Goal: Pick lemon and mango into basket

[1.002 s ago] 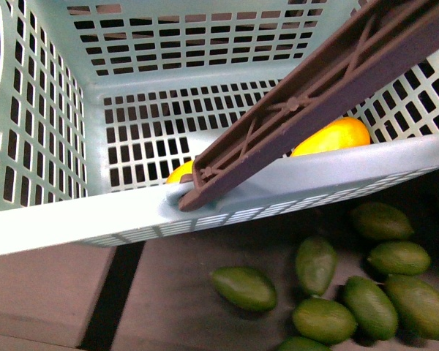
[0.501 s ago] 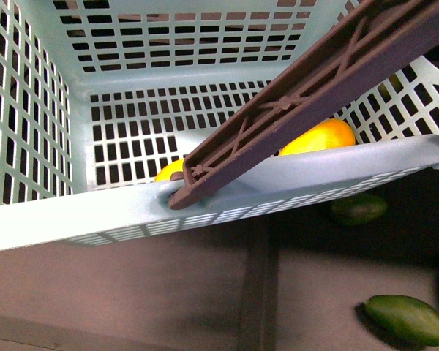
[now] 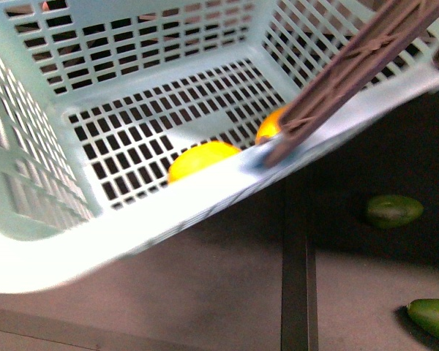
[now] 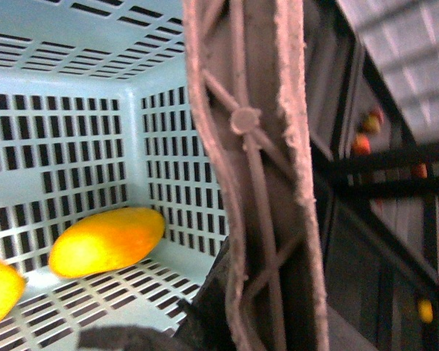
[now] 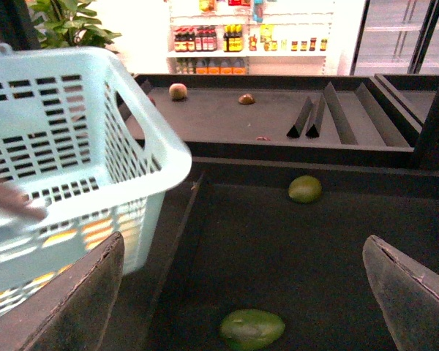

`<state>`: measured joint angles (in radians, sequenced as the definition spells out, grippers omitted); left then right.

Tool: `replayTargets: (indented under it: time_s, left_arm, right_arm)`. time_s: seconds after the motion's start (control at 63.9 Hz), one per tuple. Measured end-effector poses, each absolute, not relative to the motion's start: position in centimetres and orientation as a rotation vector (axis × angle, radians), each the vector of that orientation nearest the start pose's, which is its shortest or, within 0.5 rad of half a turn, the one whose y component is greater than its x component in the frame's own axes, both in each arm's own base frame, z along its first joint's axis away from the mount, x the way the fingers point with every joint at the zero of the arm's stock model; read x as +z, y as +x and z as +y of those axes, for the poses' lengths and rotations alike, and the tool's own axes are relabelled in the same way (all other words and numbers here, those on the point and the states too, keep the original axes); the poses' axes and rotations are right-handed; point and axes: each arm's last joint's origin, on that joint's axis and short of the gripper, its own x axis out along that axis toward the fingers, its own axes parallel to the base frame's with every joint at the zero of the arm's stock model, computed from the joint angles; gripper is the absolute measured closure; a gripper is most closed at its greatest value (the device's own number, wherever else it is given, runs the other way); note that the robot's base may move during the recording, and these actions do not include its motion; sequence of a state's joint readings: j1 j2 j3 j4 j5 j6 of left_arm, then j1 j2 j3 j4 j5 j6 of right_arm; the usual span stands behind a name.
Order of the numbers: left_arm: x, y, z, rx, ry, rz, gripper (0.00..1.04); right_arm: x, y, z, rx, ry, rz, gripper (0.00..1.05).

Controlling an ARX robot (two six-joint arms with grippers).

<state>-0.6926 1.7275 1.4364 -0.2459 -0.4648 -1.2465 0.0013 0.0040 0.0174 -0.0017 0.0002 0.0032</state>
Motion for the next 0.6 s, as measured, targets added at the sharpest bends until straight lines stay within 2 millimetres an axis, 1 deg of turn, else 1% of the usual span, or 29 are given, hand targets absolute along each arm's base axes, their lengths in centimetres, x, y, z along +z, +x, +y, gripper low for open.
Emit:
replayTargets:
  time_s: [0.047, 0.125, 0.157, 0.204, 0.251, 0.282, 0.407, 0.501, 0.595]
  left_arm:
    - [29.9, 32.4, -24.2, 0.134, -0.951, 0.487, 1.0]
    - [28.6, 35.3, -24.0, 0.206, -0.987, 0.467, 1.0]
    - [27.5, 36.8, -23.8, 0.238, -1.013, 0.472, 1.0]
    - [26.1, 38.2, -23.8, 0.274, -1.049, 0.485, 1.0]
    - [25.1, 39.1, -23.8, 0.294, -1.074, 0.497, 1.0]
    - [24.0, 39.9, -23.8, 0.311, -1.097, 0.508, 1.0]
    - [21.1, 42.0, -24.1, 0.344, -1.156, 0.542, 1.0]
    - [19.6, 42.9, -24.2, 0.36, -1.193, 0.561, 1.0]
    - [18.4, 43.6, -23.8, 0.374, -1.232, 0.559, 1.0]
  right_arm:
    - [16.9, 9.7, 0.0, 0.001, 0.003, -0.012, 0.09]
    - [16.9, 9.7, 0.0, -0.001, 0.003, -0.012, 0.09]
    - [16.9, 9.7, 0.0, -0.001, 0.003, -0.012, 0.09]
    - [16.9, 9.7, 0.0, 0.0, 0.003, -0.012, 0.09]
    - [16.9, 9.7, 0.0, 0.002, 0.003, -0.012, 0.09]
    - [16.9, 9.7, 0.0, 0.002, 0.003, -0.012, 0.09]
    - [16.9, 9.7, 0.0, 0.001, 0.003, -0.012, 0.09]
    - [16.9, 9.7, 0.0, 0.001, 0.003, -0.012, 0.09]
    - [16.9, 9.7, 0.0, 0.001, 0.003, -0.012, 0.09]
